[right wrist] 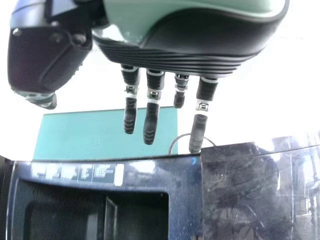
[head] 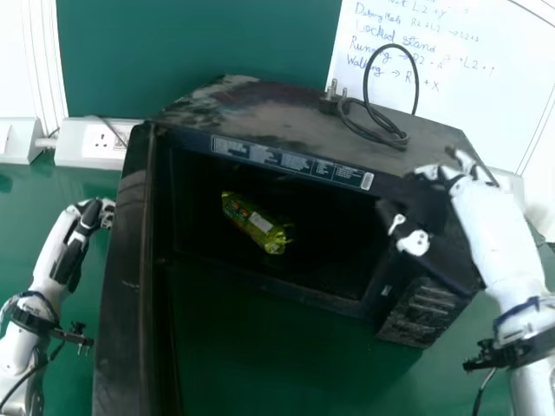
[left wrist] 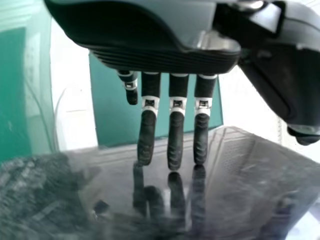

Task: Put biscuit inside oven

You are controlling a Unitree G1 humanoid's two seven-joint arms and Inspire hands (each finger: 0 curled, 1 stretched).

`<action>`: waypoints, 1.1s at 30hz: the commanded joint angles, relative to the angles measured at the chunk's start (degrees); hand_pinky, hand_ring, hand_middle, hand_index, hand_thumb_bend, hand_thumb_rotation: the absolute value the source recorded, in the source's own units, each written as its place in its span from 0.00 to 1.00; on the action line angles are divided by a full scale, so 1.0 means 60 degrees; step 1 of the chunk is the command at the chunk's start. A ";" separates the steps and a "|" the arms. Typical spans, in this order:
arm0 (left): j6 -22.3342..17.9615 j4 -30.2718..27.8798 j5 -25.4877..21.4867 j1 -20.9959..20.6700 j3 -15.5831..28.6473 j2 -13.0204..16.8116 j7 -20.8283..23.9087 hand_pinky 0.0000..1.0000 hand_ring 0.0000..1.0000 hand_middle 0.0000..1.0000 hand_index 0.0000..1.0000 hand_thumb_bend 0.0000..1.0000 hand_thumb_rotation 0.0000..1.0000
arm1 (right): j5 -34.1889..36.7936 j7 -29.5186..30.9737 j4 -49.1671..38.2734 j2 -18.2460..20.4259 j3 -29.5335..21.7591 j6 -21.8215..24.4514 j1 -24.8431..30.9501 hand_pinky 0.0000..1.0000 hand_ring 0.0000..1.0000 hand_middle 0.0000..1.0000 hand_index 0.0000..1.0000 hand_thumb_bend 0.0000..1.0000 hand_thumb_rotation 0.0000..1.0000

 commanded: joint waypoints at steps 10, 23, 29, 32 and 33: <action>-0.0549 -0.0706 0.0104 0.0380 -0.0181 0.0266 -0.0570 0.29 0.37 0.43 0.48 0.51 0.06 | -0.0305 -0.0698 -0.0228 0.0115 -0.1114 0.1797 -0.0580 0.39 0.51 0.61 0.73 0.69 0.51; -0.0738 -0.1438 0.0183 0.0606 -0.0782 0.0213 -0.0963 0.29 0.36 0.40 0.48 0.51 0.06 | -0.0572 -0.1647 0.0776 -0.0371 -0.1993 0.1895 -0.0349 0.22 0.32 0.49 0.71 0.71 0.57; -0.1118 -0.1216 0.0417 0.0687 -0.0985 0.0294 -0.1177 0.28 0.35 0.41 0.48 0.51 0.06 | -0.0533 -0.1909 0.1116 -0.0471 -0.2129 0.2016 -0.0361 0.28 0.38 0.52 0.71 0.76 0.60; -0.1237 -0.1057 0.0314 0.0691 -0.1084 0.0265 -0.1343 0.29 0.36 0.42 0.48 0.51 0.06 | -0.0633 -0.1921 0.1155 -0.0498 -0.2097 0.2181 -0.0366 0.31 0.41 0.53 0.72 0.77 0.61; -0.1260 -0.1018 0.0311 0.0700 -0.1098 0.0258 -0.1374 0.30 0.36 0.42 0.48 0.51 0.06 | -0.0586 -0.1963 0.1167 -0.0478 -0.2112 0.2193 -0.0374 0.30 0.40 0.53 0.72 0.77 0.61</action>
